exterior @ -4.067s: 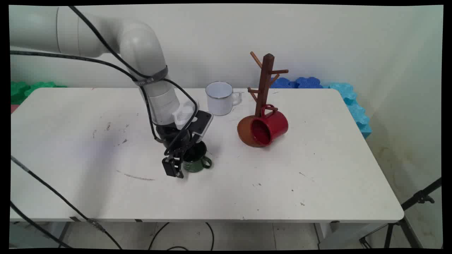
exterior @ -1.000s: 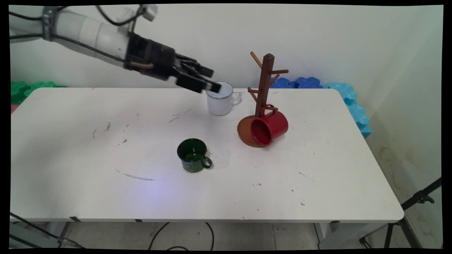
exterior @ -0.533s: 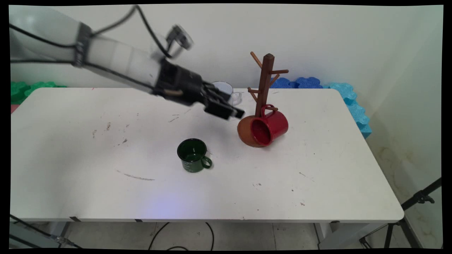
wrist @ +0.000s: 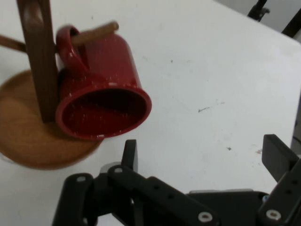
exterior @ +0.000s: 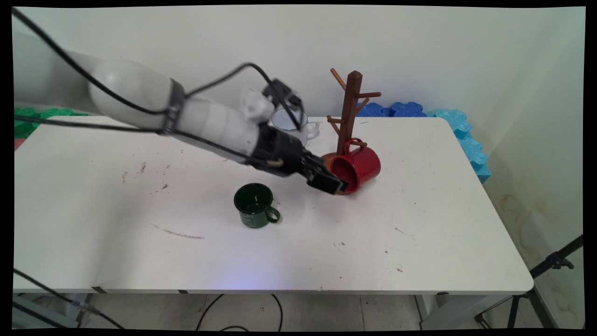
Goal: Pick up the red mug from the rack
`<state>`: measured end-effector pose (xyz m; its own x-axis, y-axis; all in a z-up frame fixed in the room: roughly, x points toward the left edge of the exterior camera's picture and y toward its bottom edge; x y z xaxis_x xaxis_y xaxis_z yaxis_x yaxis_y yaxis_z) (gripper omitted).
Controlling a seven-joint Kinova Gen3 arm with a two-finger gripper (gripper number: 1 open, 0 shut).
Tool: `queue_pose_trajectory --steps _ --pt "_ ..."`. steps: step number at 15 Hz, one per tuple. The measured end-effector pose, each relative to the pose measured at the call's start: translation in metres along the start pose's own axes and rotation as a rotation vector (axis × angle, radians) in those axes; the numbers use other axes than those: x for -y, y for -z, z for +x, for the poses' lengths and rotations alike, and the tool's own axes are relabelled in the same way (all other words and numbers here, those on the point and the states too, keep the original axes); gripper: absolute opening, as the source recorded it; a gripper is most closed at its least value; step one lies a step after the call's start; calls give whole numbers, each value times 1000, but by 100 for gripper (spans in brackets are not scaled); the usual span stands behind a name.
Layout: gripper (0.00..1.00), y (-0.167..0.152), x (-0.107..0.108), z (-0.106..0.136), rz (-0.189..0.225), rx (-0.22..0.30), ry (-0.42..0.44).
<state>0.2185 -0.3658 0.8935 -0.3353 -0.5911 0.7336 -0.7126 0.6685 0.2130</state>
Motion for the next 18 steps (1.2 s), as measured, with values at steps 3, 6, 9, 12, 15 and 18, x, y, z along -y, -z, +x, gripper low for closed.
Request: queue_pose_trajectory --steps 3,6,9,12,15,18 --pt "100 -22 -9 -5 27 16 27" --pt "100 -42 -16 -6 57 13 54" --pt "100 -63 -19 -6 91 -10 90" --pt "100 -78 -21 -6 107 -34 111" --pt "100 -93 -22 -8 119 -58 125" --pt "100 -104 -20 -11 127 -71 131"
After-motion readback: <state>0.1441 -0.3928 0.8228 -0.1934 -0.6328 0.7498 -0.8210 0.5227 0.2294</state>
